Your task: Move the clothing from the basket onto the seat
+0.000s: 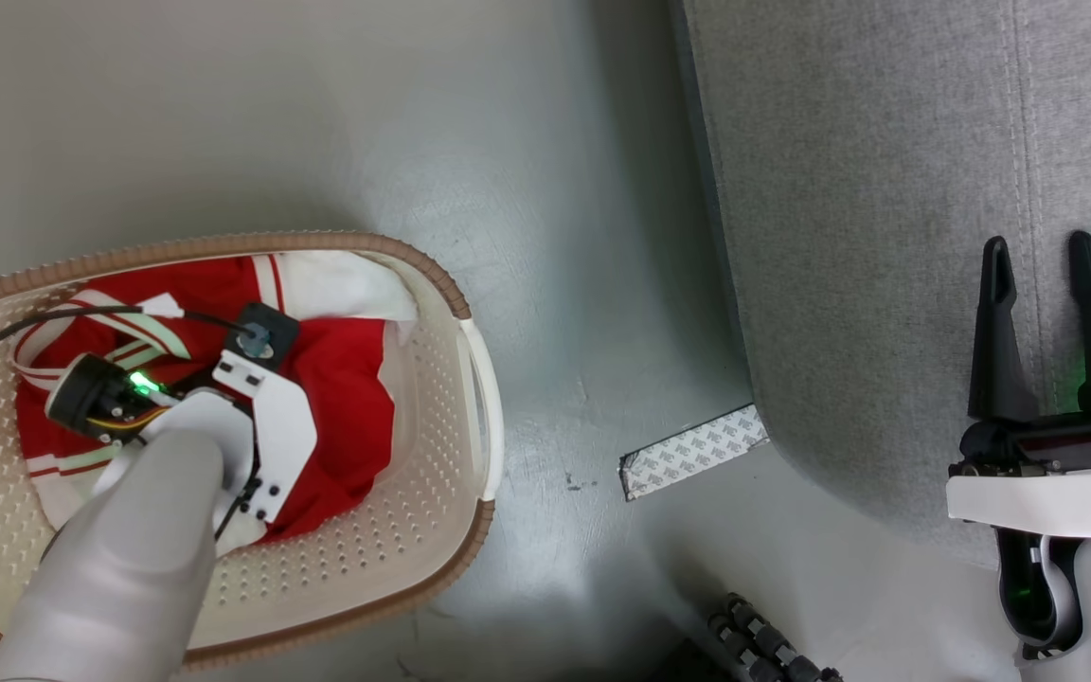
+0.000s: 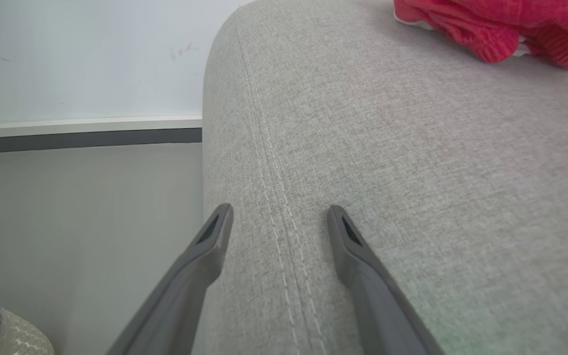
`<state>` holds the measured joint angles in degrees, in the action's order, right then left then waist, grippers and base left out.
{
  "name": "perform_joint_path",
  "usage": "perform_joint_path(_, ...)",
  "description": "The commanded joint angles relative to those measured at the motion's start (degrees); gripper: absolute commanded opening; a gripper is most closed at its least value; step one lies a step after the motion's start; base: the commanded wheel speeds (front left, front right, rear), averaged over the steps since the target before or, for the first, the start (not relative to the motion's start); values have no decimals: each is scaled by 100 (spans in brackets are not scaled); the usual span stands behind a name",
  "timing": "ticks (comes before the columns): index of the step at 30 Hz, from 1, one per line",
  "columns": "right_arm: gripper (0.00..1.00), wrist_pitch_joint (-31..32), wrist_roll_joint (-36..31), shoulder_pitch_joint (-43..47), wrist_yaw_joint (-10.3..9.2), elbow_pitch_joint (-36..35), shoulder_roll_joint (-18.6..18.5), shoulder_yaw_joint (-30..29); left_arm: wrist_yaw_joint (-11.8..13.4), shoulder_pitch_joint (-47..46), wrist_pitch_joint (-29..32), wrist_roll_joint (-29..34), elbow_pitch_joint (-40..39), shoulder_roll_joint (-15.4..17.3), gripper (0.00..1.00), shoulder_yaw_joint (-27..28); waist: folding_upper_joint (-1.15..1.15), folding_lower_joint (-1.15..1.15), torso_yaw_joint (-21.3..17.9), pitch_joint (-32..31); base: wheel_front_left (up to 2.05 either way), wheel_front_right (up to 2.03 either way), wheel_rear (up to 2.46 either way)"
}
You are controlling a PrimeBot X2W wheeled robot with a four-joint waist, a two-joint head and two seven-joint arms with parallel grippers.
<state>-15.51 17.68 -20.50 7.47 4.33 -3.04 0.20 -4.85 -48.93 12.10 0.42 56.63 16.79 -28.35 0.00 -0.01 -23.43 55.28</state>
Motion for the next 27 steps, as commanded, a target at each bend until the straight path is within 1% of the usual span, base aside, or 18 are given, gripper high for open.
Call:
perform_joint_path(1, 100, 68, -10, -17, 4, 96, 24, 23, -15, -63, -15, 22, 28, 8, 100, -11, 0, 1, 7, 12, 0, 0, 0)
perform_joint_path(14, 100, 100, -100, 200, 3, 67, 25, -160, -142, -231, -72, 157, 404, -106, 100, -441, 0, 1, 101, 126, 0, 0, 0)
perform_joint_path(15, 100, 102, -103, 204, 2, 59, 25, -167, -155, -244, -80, 143, 433, -118, 90, -460, 0, 1, 105, 133, 0, 0, 0)
perform_joint_path(17, 100, 105, -117, 209, -3, 50, 25, -185, -172, -264, -96, 121, 503, -145, 56, -511, 0, 1, 110, 140, 0, 0, 0)
perform_joint_path(18, 100, 105, -126, 212, -3, 46, 25, -195, -180, -274, -100, 107, 533, -159, 44, -536, 0, 1, 112, 142, 0, 0, 0)
perform_joint_path(20, 100, 105, -141, 218, -3, 42, 24, -209, -208, -289, -79, 54, 605, -185, 32, -604, 0, 1, 114, 140, 0, 0, 0)
perform_joint_path(21, 100, 105, -145, 221, -3, 39, 24, -212, -217, -303, -96, 40, 636, -186, 23, -638, 0, 1, 113, 138, 0, 0, 0)
perform_joint_path(23, 100, 105, -141, 224, -4, 35, 24, -225, -235, -330, -123, -2, 698, -202, 0, -685, 0, 1, 112, 131, 0, 0, 0)
perform_joint_path(27, 100, 105, -132, 157, -5, 88, 24, -182, -261, -363, -222, -136, 763, -238, 0, -748, 0, 1, 102, 80, 0, 0, 0)
